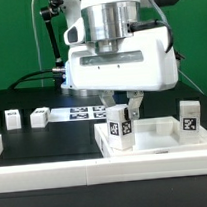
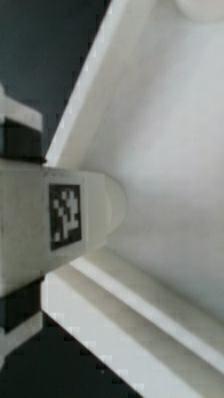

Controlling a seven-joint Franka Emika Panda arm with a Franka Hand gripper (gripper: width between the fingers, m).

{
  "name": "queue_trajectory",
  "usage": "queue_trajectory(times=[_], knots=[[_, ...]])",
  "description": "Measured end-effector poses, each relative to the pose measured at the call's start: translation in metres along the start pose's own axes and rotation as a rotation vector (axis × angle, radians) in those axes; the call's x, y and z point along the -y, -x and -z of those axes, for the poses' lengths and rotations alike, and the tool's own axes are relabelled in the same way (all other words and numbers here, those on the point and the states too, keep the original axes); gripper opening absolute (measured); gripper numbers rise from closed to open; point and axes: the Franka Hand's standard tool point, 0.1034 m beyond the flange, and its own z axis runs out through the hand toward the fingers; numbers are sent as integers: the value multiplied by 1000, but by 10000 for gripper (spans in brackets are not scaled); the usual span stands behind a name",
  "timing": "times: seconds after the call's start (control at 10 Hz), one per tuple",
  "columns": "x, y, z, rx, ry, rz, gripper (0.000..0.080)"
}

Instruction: Assemble square table

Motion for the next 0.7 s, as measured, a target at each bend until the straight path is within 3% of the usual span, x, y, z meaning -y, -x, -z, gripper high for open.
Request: queue_trajectory(times=[0.3, 0.7], knots=[[3, 6, 0, -3, 3, -324, 290], [4, 5, -1, -6, -3, -528, 290]])
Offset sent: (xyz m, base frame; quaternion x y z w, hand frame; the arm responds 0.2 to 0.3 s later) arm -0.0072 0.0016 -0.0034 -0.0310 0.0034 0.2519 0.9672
